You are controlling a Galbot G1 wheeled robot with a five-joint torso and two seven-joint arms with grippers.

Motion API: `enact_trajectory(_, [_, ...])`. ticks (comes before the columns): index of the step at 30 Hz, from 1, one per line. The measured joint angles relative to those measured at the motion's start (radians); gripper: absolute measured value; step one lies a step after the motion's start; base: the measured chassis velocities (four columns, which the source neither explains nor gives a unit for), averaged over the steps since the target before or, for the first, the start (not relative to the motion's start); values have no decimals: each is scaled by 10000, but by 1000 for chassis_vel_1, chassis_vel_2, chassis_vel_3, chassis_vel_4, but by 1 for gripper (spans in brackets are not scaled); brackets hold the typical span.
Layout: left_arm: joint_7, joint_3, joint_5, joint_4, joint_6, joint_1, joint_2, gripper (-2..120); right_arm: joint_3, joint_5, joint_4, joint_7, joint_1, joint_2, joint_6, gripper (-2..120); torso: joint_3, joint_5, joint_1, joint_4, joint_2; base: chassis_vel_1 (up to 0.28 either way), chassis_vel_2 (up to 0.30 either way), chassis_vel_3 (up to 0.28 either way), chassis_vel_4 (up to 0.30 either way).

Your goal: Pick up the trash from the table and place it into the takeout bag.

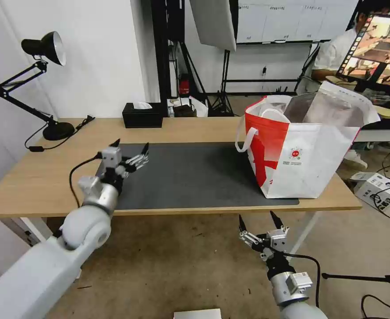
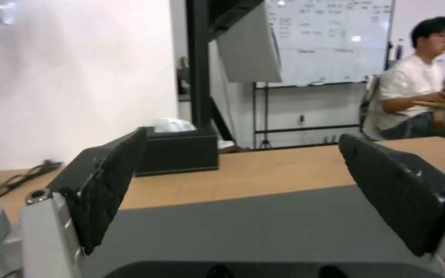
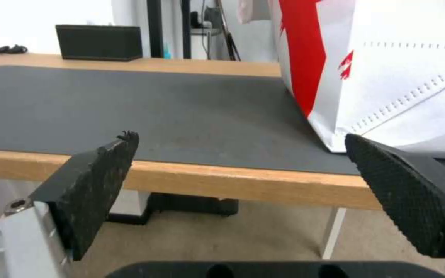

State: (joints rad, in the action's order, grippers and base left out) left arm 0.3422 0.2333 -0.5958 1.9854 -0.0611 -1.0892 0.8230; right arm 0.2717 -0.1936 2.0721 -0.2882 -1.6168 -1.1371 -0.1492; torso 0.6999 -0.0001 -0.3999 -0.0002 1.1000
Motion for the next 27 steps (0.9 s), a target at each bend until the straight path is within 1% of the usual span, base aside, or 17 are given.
enact_trajectory(1, [0,0,0,0,0,0,0,100,0,0,0,0,0,0,0,100,0,0,0,0,0,0,0,0,0])
enact_trajectory(5, [-88,1024,700,265,-276,-1328,571,100,0,0,0,0,0,0,0,100,0,0,1,1,1,0,0,0,0])
enact_trajectory(6, [-88,1024,700,265,-276,-1328,571,100,0,0,0,0,0,0,0,100,0,0,1,1,1,0,0,0,0])
enact_trajectory(9, [-186,1781,1116,452,-519,-2405,1124,100,0,0,0,0,0,0,0,100,0,1,0,1,0,0,0,0,0])
enact_trajectory(10, [-186,1781,1116,452,-519,-2405,1124,100,0,0,0,0,0,0,0,100,0,1,0,1,0,0,0,0,0])
enact_trajectory(13, [-301,2471,1662,561,-915,-3313,1752,100,0,0,0,0,0,0,0,100,0,2,0,2,1,0,0,0,0])
enact_trajectory(14, [-301,2471,1662,561,-915,-3313,1752,100,0,0,0,0,0,0,0,100,0,2,0,2,1,0,0,0,0])
enact_trajectory(17, [-378,2894,2146,702,-1180,-4108,2272,100,0,0,0,-1,0,0,0,100,0,1,1,3,1,0,0,0,0])
enact_trajectory(25, [-389,3110,2501,760,-1410,-4650,2635,100,0,0,0,0,0,0,0,100,0,1,0,1,0,0,0,0,0])
enact_trajectory(27, [-371,3252,2634,810,-1483,-4869,2843,100,0,0,0,0,0,0,0,100,0,2,0,0,0,0,0,0,0])
